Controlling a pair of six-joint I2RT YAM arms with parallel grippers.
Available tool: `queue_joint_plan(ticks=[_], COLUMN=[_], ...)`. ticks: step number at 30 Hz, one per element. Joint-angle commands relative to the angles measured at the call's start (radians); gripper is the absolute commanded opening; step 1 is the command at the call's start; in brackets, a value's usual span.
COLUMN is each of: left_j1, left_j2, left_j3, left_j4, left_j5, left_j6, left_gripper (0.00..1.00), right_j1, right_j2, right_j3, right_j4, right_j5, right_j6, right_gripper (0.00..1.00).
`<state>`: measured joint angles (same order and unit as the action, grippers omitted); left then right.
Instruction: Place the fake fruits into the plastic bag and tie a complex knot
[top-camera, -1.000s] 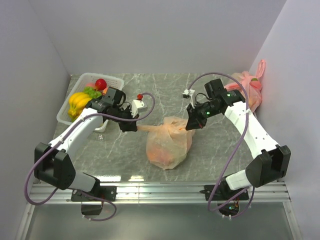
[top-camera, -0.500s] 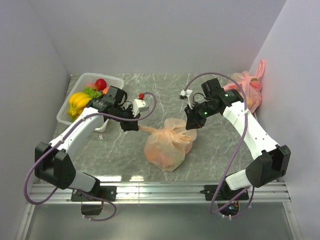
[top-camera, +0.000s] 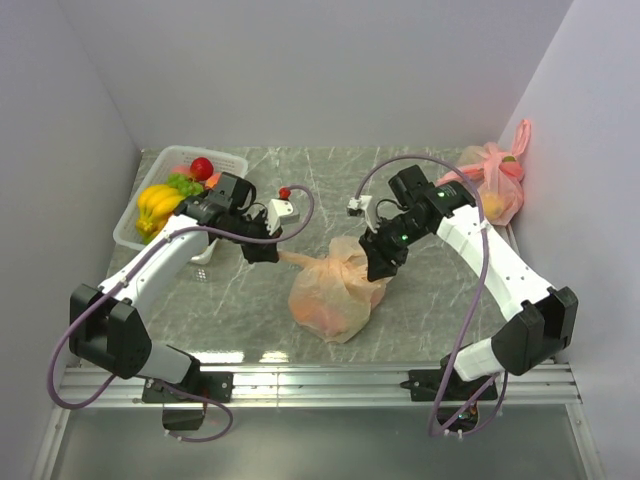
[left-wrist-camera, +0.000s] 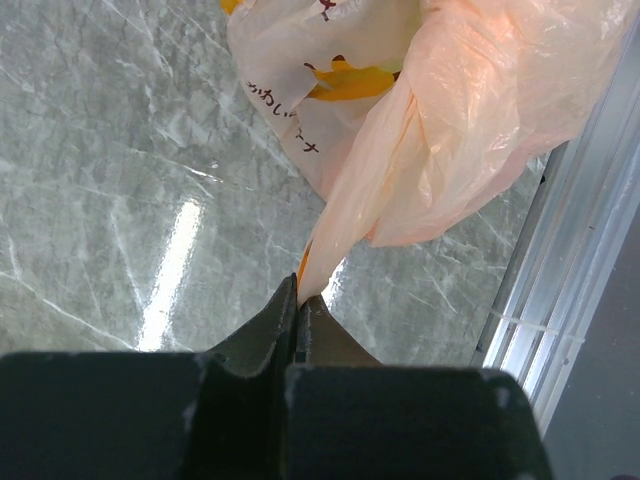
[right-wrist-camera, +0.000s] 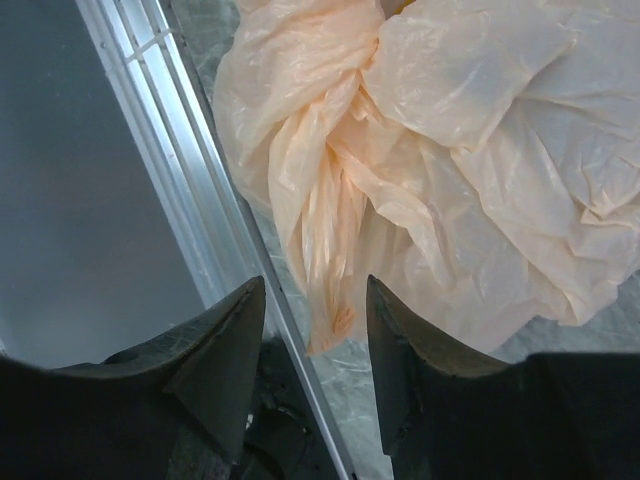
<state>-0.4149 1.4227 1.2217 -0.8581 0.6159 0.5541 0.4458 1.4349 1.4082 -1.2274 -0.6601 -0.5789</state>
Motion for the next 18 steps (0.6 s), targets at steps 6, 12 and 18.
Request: queue_joint_plan(ticks=[6, 12, 18], left_j1=[-0.009, -0.010, 0.065], left_j2=[-0.007, -0.005, 0.002], left_j3=[0.025, 0.007, -0.042], left_j4=[0.021, 0.042, 0.034], left_j5=[0.016, 0.008, -0.070], left_j6=[-0.005, -0.028, -0.008], left_gripper=[0.00, 0.00, 0.00], right_j1=[0.025, 0.031, -0.039], right_j2=[0.044, 0.038, -0.027], right_j3=[0.000, 0.026, 0.171], right_j4=[0.068, 0.066, 0.033], right_j5=[0.149, 0.202, 0.290], right_j6=[0.004, -0.027, -0.067], right_gripper=[0.52, 0.00, 0.00])
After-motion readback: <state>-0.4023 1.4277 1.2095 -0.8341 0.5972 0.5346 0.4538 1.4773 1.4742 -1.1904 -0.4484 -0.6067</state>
